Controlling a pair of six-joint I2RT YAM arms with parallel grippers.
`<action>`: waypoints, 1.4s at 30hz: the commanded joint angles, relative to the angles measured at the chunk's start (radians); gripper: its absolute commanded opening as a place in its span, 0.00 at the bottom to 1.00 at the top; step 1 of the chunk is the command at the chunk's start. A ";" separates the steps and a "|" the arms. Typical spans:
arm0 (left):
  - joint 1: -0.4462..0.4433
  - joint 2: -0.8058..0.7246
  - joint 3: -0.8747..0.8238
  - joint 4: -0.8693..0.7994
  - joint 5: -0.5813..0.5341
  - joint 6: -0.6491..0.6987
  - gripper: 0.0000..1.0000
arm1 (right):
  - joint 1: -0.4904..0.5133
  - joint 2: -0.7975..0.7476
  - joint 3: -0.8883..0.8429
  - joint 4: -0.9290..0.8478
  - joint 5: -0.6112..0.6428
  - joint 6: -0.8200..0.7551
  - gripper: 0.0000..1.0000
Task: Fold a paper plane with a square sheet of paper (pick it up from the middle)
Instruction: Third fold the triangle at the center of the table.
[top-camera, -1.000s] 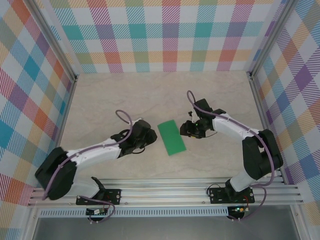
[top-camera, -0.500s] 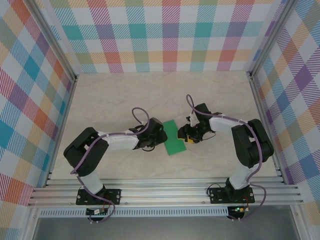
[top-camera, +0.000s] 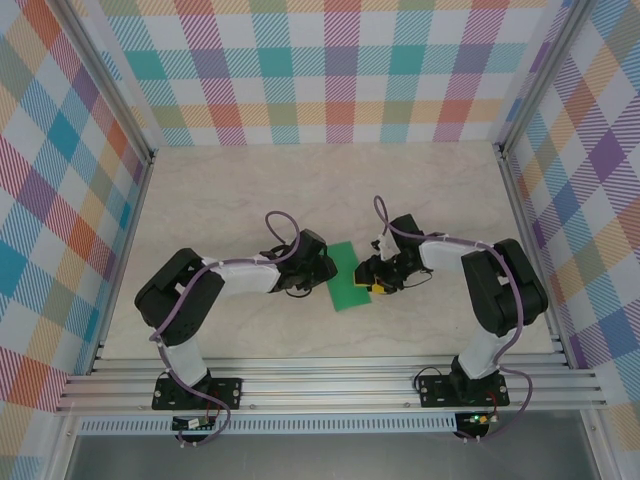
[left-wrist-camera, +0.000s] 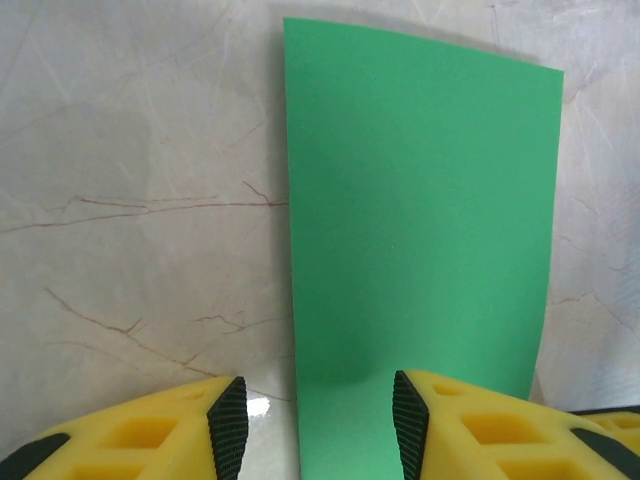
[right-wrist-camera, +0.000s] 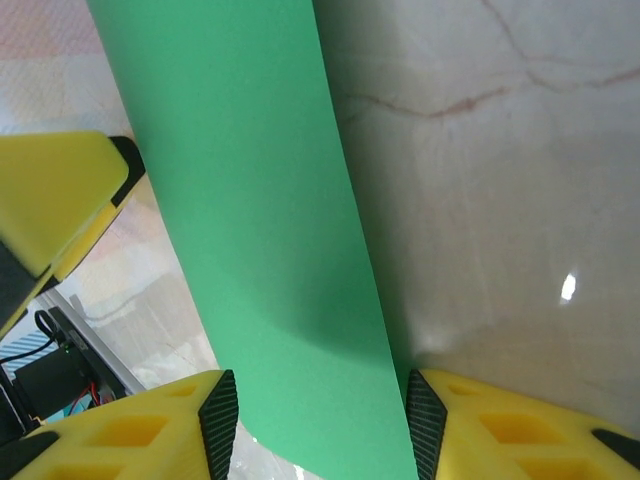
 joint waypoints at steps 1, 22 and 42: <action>0.012 0.086 0.046 0.114 0.042 0.024 0.46 | -0.007 -0.053 -0.032 0.025 -0.054 0.006 0.50; 0.013 0.183 0.206 0.034 0.121 0.148 0.44 | -0.017 -0.035 -0.027 0.055 -0.047 0.022 0.51; 0.013 0.146 0.201 0.033 0.116 0.154 0.43 | -0.065 0.045 0.054 0.045 -0.067 -0.010 0.51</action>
